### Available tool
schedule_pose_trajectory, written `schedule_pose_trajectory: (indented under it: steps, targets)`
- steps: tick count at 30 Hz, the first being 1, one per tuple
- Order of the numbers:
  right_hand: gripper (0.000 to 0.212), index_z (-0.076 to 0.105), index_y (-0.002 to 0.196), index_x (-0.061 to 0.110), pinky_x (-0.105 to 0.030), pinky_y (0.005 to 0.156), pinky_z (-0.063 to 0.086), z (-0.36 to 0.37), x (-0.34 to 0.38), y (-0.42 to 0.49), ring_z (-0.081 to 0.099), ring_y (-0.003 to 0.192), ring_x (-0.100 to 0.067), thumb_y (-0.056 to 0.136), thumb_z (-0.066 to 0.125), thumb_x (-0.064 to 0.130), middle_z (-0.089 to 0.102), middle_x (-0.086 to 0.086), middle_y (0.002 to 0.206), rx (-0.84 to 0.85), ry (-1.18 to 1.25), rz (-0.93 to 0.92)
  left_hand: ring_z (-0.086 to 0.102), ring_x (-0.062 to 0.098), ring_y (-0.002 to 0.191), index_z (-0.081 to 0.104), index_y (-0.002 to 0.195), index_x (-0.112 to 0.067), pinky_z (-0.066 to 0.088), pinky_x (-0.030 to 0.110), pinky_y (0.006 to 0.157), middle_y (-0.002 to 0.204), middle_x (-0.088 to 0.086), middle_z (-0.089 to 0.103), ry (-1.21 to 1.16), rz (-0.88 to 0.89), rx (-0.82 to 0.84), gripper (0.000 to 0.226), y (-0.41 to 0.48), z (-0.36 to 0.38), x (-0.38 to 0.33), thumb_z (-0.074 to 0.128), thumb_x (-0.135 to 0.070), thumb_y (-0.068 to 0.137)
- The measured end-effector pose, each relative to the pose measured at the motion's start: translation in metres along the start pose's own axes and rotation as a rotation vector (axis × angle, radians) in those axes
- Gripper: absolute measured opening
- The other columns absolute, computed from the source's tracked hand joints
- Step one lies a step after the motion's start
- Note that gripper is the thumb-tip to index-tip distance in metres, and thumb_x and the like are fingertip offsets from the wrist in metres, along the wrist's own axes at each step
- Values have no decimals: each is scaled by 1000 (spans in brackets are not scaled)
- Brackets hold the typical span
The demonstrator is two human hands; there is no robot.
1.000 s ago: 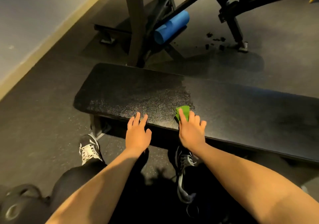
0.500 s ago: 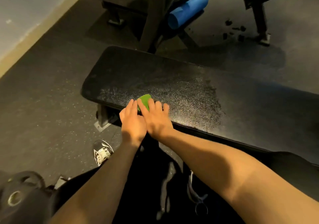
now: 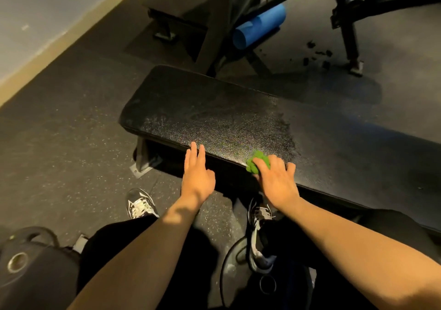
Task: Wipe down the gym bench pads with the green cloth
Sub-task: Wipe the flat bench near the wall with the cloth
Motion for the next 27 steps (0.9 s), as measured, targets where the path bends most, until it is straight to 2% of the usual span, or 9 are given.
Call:
schedule_pose_trajectory:
  steps: [3, 6, 8, 11, 13, 16, 20, 24, 27]
  targets:
    - [30, 46, 125, 27, -44, 84, 29, -2, -2, -1, 47, 101, -30, 97, 56, 31, 44, -6, 115, -21, 22, 55, -12, 13, 153, 10, 161, -21, 0, 19, 112, 167, -8, -12, -1, -6, -42, 73, 1, 1, 2, 41, -1, 98]
    - [28, 46, 125, 18, -46, 84, 33, -3, 15, 4, 47, 102, -33, 97, 50, 20, 36, -10, 133, -55, 35, 43, -6, 15, 154, 16, 160, -17, -3, 14, 111, 168, -2, -3, -9, 11, -86, 69, 5, -1, 3, 39, 2, 98]
    - [30, 47, 125, 16, -45, 82, 34, -4, 31, 14, 46, 98, -31, 96, 41, 15, 29, -9, 146, -71, 47, -1, 5, 15, 153, 26, 157, -15, 0, 8, 109, 167, -1, 11, -102, -6, -126, 63, 9, -6, 7, 37, 5, 98]
    - [26, 50, 118, 19, -45, 81, 36, -1, 69, 37, 48, 95, -29, 94, 44, 10, 28, -5, 156, -55, 49, -55, 27, 12, 147, 38, 152, -11, 11, 1, 108, 160, 2, 30, -311, -64, -309, 54, 8, -28, 20, 37, 3, 101]
    - [22, 51, 116, 20, -45, 81, 36, -4, 104, 58, 50, 98, -30, 95, 43, 16, 29, -5, 158, -56, 63, -125, 27, 10, 147, 39, 152, -10, 18, 8, 112, 161, 3, 27, -345, -78, -378, 50, 10, -38, 26, 35, -1, 103]
    - [30, 45, 125, 21, -51, 93, 32, -1, 147, 83, 43, 114, -33, 98, 35, 18, 15, -2, 163, 10, 73, -210, 24, 16, 149, 42, 149, -5, 16, 13, 115, 162, 9, 26, -221, -53, -404, 46, 19, -45, 31, 34, -7, 104]
    - [40, 38, 138, 27, -58, 102, 26, 7, 155, 93, 37, 123, -31, 99, 40, 17, 8, 2, 164, 50, 56, -249, 29, 11, 144, 51, 143, -4, 13, -3, 104, 162, 11, 26, -284, -64, -461, 41, 21, -45, 35, 40, -5, 104]
    - [50, 36, 143, 27, -58, 102, 25, 5, 131, 76, 40, 120, -30, 95, 39, 13, 14, 3, 163, 40, 22, -297, 19, 11, 150, 41, 151, -9, 15, 13, 111, 167, 0, 13, -374, -138, -359, 45, 17, -29, 28, 38, -12, 106]
    - [51, 42, 138, 27, -55, 95, 32, 4, 95, 44, 48, 106, -30, 90, 32, 14, 28, 1, 157, -2, -29, -316, 15, 9, 151, 40, 152, -12, 15, 13, 111, 168, -3, 6, -379, -134, -243, 45, 11, -21, 20, 39, -15, 107]
Point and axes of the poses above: each hand's wrist, its own y-axis towards the middle knuckle, its own z-axis out of the palm, x = y × z, the point moved 10 cm from there along y, towards the middle knuckle
